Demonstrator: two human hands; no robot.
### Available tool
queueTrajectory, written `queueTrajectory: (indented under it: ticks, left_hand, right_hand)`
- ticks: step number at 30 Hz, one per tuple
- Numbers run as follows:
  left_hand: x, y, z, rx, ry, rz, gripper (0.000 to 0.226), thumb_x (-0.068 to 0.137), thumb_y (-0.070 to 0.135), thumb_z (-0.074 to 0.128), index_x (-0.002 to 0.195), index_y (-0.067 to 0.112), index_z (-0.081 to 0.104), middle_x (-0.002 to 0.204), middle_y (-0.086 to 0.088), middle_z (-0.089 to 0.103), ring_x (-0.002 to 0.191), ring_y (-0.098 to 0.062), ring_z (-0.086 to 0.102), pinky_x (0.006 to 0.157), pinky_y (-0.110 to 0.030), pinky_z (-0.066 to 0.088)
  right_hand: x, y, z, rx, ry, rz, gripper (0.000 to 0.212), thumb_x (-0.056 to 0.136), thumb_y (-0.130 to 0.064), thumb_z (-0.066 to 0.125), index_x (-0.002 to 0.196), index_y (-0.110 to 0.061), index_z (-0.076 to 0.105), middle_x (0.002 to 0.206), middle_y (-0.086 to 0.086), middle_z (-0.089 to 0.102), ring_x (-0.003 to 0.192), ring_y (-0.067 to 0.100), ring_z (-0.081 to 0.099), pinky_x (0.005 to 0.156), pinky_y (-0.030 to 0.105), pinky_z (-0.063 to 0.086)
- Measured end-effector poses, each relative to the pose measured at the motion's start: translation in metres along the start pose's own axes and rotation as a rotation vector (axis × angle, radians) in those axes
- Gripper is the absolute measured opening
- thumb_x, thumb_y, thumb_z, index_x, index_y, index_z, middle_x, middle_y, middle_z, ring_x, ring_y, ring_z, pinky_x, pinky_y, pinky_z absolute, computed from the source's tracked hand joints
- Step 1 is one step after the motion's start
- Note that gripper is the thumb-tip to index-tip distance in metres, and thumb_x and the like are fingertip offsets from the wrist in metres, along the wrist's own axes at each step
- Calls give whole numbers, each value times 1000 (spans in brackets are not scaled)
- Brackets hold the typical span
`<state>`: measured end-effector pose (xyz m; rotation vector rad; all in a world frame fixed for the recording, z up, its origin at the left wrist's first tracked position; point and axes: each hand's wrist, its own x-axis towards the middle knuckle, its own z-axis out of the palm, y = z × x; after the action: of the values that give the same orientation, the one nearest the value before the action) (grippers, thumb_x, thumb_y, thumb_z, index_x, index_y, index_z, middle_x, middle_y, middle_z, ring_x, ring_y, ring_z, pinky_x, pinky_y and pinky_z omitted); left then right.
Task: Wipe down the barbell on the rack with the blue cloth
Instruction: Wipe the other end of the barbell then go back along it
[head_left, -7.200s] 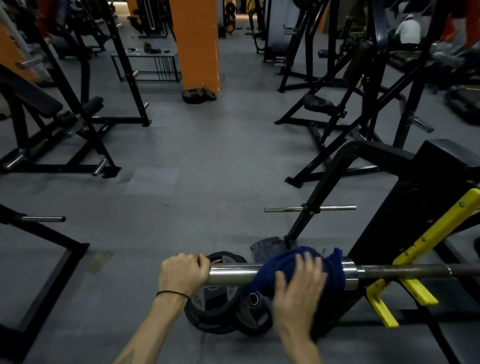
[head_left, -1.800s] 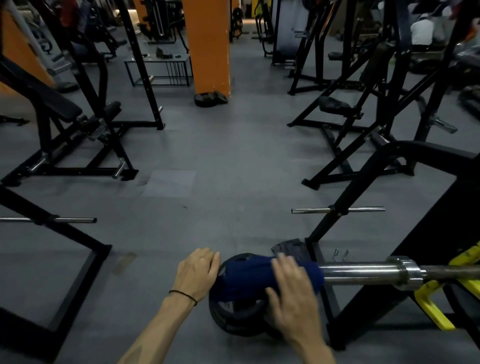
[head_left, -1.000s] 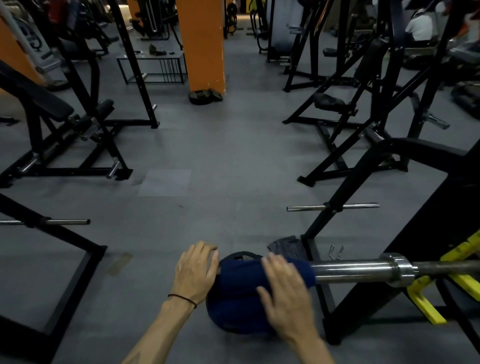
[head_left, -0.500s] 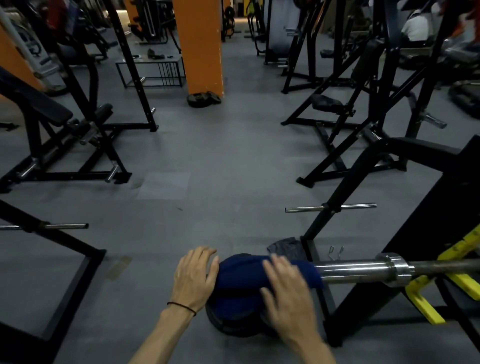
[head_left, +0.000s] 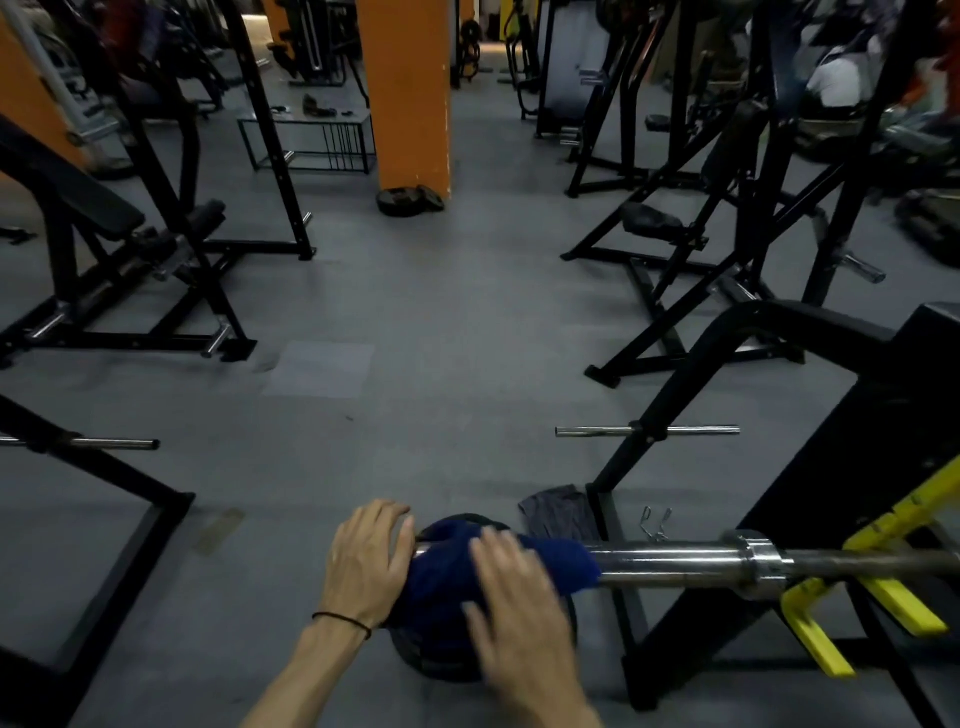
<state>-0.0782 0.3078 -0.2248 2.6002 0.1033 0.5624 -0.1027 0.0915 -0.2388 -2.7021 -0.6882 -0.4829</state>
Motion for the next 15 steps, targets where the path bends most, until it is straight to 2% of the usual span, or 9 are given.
queueTrajectory:
  ticks: [2,4,6,8,10,12,14,15]
  left_hand:
    - [3,0,-1,-7,5,9,43,100,42,35,102,15,68,99,3,66,90,-15,58,75,-29,40]
    - [1,2,0,-12,13,12,42,100,42,35,103,16,68,100,4,65,90,-14,57,76,-29,40]
    - [-3,4,0,-16,13,10,43,101,43,35,104,16,68,101,4,65,91,-15,58,76,-29,39]
    - [-4,7,1,-24,5,-7,45,101,45,33,105,16,68,102,3,65,92,-16,59,77,-29,39]
    - [-5,9,3,-25,-1,-27,46,100,45,34,105,16,69,104,2,67,94,-17,60,78,-29,39]
    - [-5,8,4,-8,-4,-29,46,99,44,34,104,15,70,104,1,68,96,-19,62,79,-27,39]
    - [-4,6,4,1,-10,-32,46,99,43,34,102,14,70,104,0,69,96,-21,63,80,-28,40]
    - [-4,5,3,-1,-12,-39,46,99,44,34,103,15,69,104,0,69,96,-21,62,80,-29,41]
  right_hand:
    - [-19,59,-20,-9,35,197,67,100,-48,43,160,-20,30,167,-1,27,156,17,20,128,39,8]
    - [-31,105,-42,16,89,395,63,105,-51,30,156,-15,37,163,3,36,155,20,23,126,48,12]
    - [-29,111,-44,34,142,539,65,106,-53,24,151,-10,43,158,9,42,153,25,25,124,56,17]
    - [-16,76,-30,59,190,618,64,103,-49,34,154,-10,38,161,9,37,156,25,18,125,54,11]
    - [-1,12,-9,115,147,478,74,97,-45,48,160,-14,27,167,5,26,158,22,11,126,47,6]
    - [6,-45,7,90,30,171,85,91,-48,56,162,-15,22,170,3,18,157,20,13,125,41,8]
    - [8,-55,9,0,-19,-66,82,92,-53,54,160,-15,29,170,2,19,155,18,22,123,36,16]
    - [7,-41,5,-13,-14,-94,77,95,-52,52,160,-17,31,170,1,20,155,17,23,123,35,17]
